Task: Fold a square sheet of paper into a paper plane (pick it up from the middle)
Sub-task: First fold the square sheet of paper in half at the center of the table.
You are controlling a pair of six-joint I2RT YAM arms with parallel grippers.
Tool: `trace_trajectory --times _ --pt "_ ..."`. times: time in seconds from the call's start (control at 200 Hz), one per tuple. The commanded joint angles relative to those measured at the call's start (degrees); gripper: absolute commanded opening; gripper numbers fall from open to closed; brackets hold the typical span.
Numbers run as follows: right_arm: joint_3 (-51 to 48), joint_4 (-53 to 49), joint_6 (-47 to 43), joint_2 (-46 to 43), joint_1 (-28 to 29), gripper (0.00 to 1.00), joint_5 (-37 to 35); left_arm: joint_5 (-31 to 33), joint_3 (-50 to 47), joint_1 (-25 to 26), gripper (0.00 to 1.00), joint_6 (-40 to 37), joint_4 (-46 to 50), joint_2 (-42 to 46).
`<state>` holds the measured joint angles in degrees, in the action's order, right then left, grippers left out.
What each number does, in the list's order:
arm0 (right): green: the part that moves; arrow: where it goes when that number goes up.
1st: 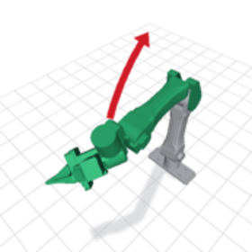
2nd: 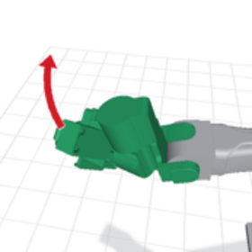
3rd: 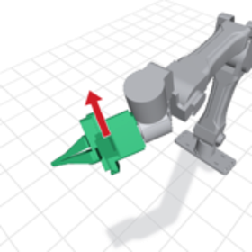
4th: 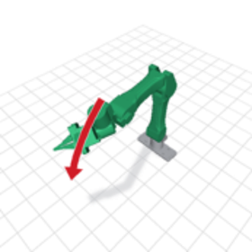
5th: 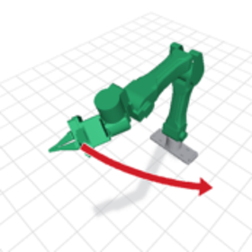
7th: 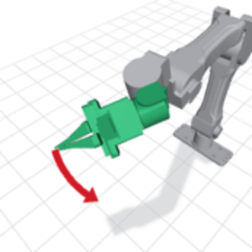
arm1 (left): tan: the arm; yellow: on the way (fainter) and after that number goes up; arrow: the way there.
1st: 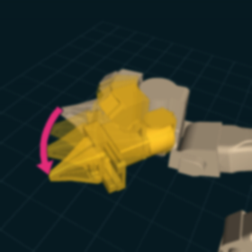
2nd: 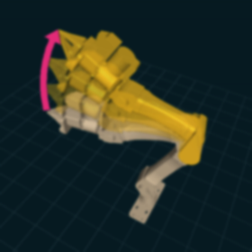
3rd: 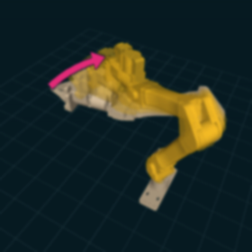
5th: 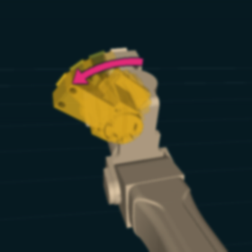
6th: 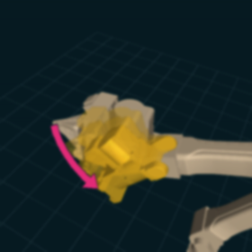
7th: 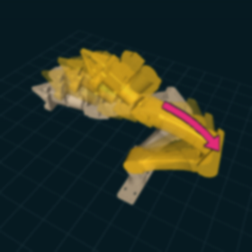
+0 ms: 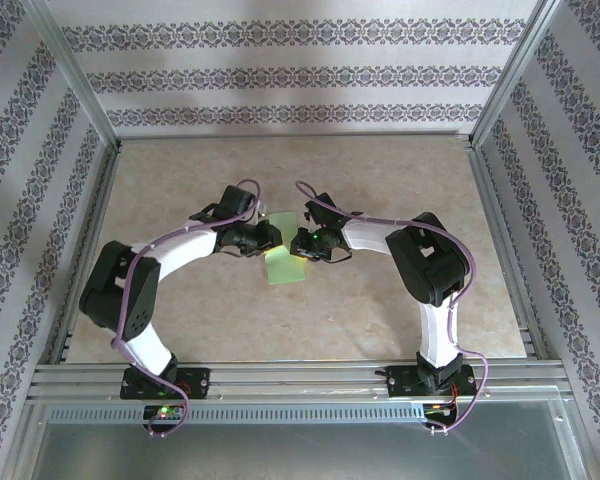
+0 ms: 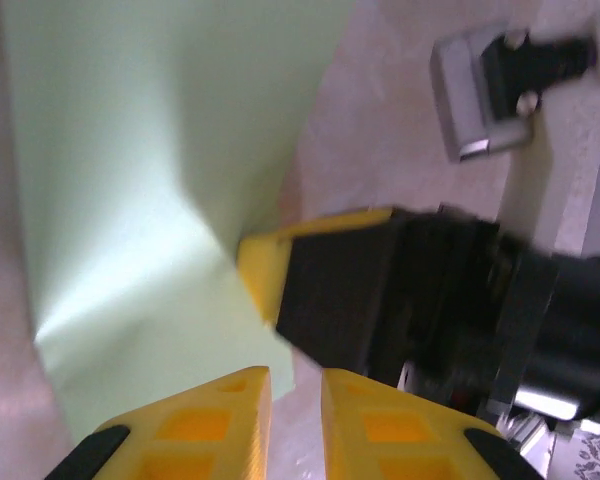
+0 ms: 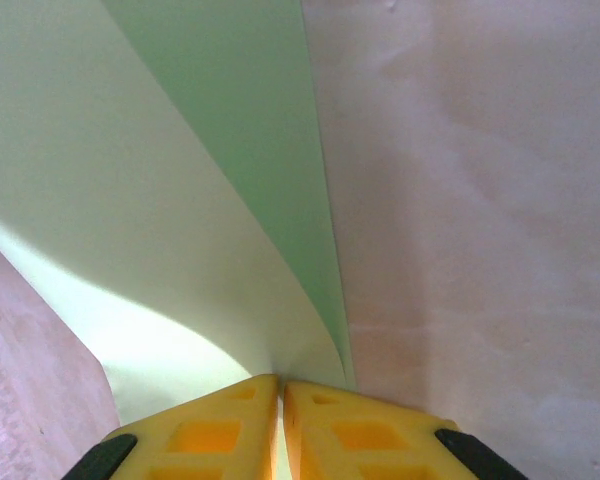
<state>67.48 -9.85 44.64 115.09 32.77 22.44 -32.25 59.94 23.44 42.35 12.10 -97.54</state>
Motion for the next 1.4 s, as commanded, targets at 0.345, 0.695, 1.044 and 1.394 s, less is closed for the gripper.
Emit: trace_trajectory --times 0.345,0.695,1.044,1.394 --pt "-5.2 -11.3 -1.2 6.6 -0.7 0.19 -7.9 0.5 2.5 -3.1 0.2 -1.8 -4.1 -12.1" --pt "-6.7 -13.1 -3.1 6.0 -1.6 0.19 -9.6 2.2 -1.0 -8.7 0.21 -3.4 -3.0 -12.4" --pt "-6.4 -13.2 -3.0 6.0 -1.3 0.19 -9.5 -3.6 1.4 -5.8 0.21 -0.4 -9.1 -7.0" --pt "-6.2 -13.1 -2.8 6.4 -1.2 0.19 -9.3 -2.3 6.7 -4.3 0.21 0.5 -9.5 -14.9"
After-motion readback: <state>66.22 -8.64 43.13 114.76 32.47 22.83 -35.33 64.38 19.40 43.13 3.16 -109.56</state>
